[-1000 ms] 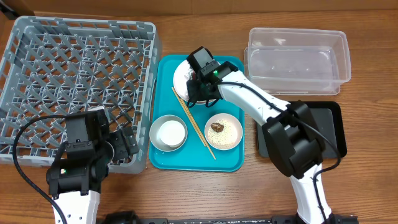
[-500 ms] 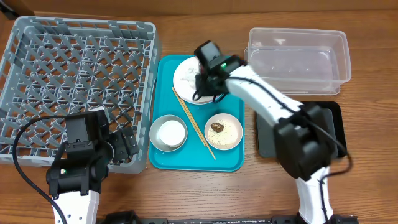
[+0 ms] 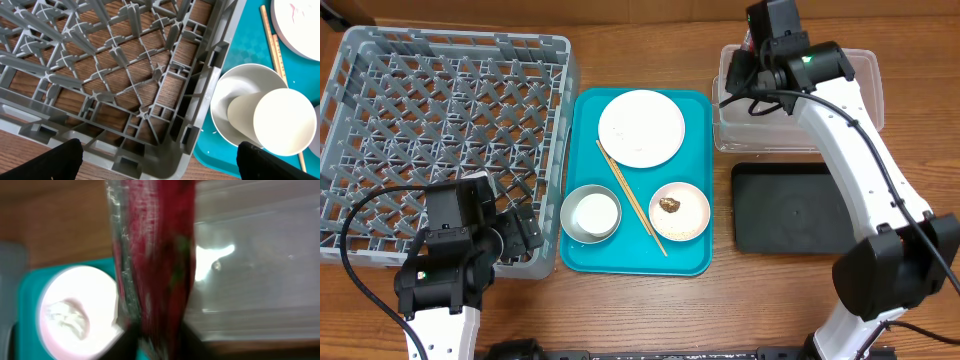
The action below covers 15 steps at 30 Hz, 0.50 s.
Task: Sort waste into correct bins and load items into the dishwasher
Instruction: 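Carry the red wrapper with the right gripper into the clear bin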
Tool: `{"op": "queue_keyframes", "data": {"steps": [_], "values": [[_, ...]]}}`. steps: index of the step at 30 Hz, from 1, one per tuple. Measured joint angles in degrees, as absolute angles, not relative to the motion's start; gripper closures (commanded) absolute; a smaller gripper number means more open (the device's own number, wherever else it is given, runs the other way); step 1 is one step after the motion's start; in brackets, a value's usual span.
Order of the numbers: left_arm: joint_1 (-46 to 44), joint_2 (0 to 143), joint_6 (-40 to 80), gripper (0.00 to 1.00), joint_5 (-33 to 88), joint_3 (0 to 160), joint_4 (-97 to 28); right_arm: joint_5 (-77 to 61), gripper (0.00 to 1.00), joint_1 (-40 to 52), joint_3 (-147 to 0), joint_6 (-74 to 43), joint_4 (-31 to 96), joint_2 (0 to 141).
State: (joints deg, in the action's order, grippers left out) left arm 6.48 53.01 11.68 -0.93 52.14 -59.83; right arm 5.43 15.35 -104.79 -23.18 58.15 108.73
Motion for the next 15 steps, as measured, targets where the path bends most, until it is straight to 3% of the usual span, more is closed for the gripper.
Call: {"op": "queue_keyframes", "data": {"steps": [1, 3, 15], "values": [[6.5, 53.0, 11.7, 0.0, -1.0, 52.1, -59.8, 5.4, 0.2, 15.0, -104.5, -22.9, 58.2, 109.2], [6.5, 53.0, 11.7, 0.0, -0.9, 52.1, -59.8, 5.2, 0.11, 14.7, -104.2, -22.9, 57.5, 109.9], [6.5, 53.0, 11.7, 0.0, -0.9, 52.1, -59.8, -7.1, 0.07, 18.6, -104.1, -22.3, 46.4, 110.5]]}}
